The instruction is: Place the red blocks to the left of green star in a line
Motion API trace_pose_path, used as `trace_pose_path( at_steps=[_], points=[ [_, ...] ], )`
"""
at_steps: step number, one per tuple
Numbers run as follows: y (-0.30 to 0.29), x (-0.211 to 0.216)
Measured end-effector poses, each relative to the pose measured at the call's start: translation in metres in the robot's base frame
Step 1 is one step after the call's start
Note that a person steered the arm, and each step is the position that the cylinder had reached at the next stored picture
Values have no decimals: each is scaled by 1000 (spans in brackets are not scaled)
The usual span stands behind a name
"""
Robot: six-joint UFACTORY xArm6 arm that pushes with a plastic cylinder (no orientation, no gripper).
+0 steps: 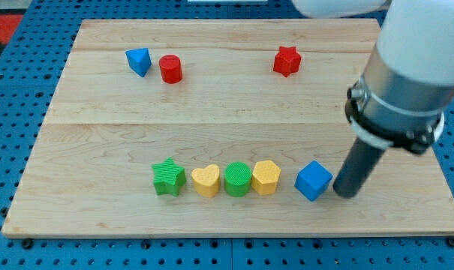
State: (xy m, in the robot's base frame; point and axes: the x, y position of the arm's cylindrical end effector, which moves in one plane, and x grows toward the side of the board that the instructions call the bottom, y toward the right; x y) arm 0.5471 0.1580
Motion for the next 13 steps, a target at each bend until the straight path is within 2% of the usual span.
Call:
trace_pose_path(
  at_steps=[2, 3, 4, 5, 6, 7, 8, 9, 10, 11, 12, 13],
  points=[
    [142, -180],
    [100, -223],
    [21, -244],
    [-15, -260],
    [-103, -199],
    [-179, -178],
    [-122, -193],
    [-131, -221],
    [-182, -222],
    [-226, -204],
    [-281, -158],
    [-293, -135]
  ],
)
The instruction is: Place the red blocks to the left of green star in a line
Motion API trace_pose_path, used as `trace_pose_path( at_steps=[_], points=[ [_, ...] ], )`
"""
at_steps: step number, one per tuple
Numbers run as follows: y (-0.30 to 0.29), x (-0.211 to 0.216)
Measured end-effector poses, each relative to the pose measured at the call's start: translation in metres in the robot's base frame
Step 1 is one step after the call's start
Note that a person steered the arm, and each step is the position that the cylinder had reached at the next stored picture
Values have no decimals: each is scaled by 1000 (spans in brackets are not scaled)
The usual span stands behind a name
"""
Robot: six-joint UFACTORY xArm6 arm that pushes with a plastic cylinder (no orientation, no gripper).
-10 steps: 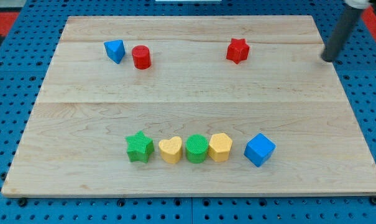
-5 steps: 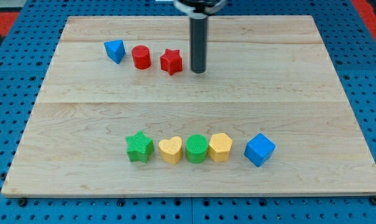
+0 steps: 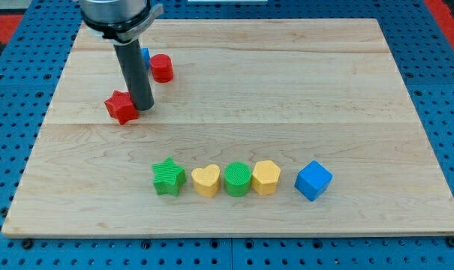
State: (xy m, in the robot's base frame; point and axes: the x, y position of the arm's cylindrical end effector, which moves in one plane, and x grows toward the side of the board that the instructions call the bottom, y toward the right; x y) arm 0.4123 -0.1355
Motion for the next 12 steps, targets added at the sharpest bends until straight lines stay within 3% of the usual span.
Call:
trace_pose_path(
  at_steps=[1, 2, 4, 5, 6, 7, 9, 11, 12],
  points=[
    [3, -37],
    [-40, -31],
    [3, 71],
    [3, 35],
    [-42, 28],
    [-29, 70],
    [-26, 96],
    [-34, 97],
    [15, 41]
  ],
)
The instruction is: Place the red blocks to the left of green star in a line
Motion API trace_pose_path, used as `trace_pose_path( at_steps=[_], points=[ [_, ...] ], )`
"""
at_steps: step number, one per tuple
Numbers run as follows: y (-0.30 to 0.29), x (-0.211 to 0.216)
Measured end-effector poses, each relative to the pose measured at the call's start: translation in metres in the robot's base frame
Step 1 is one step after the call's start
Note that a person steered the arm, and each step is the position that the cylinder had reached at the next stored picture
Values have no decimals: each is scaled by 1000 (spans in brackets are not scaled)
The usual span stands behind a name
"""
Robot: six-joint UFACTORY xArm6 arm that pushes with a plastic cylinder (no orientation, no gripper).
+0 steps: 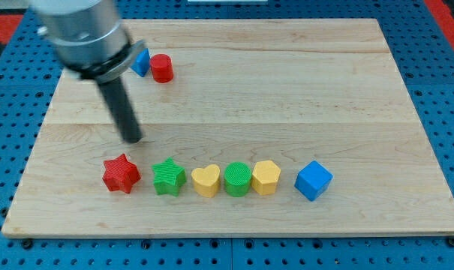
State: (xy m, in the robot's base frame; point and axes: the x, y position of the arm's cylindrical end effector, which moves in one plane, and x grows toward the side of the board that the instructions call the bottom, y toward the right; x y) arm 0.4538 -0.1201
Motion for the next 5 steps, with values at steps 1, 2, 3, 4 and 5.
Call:
trace_pose_path(
  at_steps=[1, 2, 3, 4, 5],
  points=[
    [76, -72],
    [69, -126],
    [10, -137],
    [-35, -145],
    [-69, -130]
  ],
)
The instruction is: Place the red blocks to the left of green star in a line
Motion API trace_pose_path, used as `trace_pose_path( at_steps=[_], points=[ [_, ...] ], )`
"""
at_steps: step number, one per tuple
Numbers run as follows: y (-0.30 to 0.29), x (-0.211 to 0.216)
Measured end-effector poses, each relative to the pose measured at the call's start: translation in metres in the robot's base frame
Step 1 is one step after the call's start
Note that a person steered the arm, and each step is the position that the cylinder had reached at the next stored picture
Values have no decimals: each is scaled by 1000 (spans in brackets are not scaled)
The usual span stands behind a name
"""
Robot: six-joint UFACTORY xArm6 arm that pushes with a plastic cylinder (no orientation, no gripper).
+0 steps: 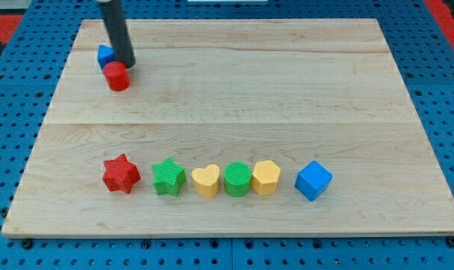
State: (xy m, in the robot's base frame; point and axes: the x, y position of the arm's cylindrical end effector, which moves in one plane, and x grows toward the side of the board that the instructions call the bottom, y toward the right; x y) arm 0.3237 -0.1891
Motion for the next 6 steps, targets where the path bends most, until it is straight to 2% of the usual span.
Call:
trace_pose_path(
  at_steps=[3, 4, 5, 6],
  points=[
    [-25, 145],
    [-25, 179],
    [-21, 155],
    [-67, 107]
  ],
)
